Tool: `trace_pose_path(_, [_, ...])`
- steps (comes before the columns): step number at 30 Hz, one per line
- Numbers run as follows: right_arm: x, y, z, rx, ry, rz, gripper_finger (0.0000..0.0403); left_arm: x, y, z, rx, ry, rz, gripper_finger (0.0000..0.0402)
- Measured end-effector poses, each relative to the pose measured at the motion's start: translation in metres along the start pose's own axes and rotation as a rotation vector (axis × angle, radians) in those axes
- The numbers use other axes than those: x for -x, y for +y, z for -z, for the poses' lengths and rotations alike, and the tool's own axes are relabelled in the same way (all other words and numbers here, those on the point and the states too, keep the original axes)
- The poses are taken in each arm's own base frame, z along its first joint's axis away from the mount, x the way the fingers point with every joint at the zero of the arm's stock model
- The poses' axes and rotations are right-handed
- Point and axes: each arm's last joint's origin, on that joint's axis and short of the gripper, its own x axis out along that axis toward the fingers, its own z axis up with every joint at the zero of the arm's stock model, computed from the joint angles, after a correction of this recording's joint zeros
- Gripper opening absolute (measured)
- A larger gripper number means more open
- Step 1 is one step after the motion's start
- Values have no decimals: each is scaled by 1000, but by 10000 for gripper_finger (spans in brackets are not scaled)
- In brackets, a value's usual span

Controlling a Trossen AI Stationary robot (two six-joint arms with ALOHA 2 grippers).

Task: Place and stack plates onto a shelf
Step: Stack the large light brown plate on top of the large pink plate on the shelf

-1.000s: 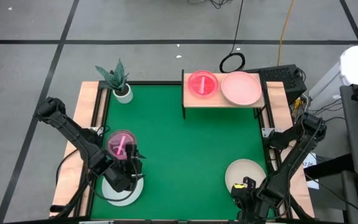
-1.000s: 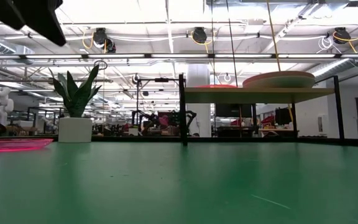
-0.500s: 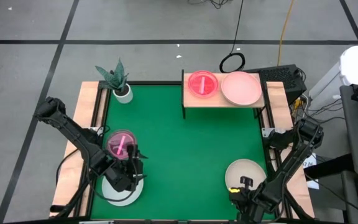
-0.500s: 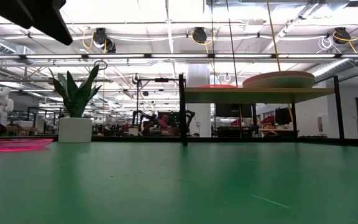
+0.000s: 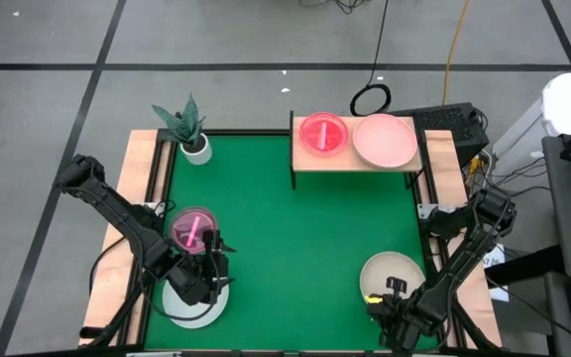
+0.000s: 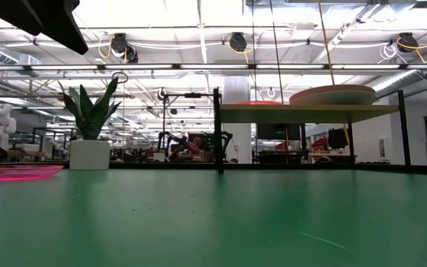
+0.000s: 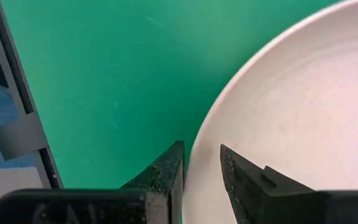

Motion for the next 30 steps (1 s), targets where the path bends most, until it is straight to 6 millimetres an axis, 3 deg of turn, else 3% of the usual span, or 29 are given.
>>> trace_pose_path(5, [-5, -6, 3, -19, 9, 25, 71, 0, 0, 0, 0, 0, 0, 351])
trace_pose_path(11, [-8, -10, 5, -17, 19, 29, 11, 0, 0, 0, 2, -6, -3, 351])
trace_pose_path(21, [-2, -7, 1, -13, -6, 60, 2, -1, 1, -2, -12, -19, -21, 351])
trace_pose_path(30, [22, -2, -24, 112, -111, 156, 0, -1, 1, -5, -20, -41, -15, 351])
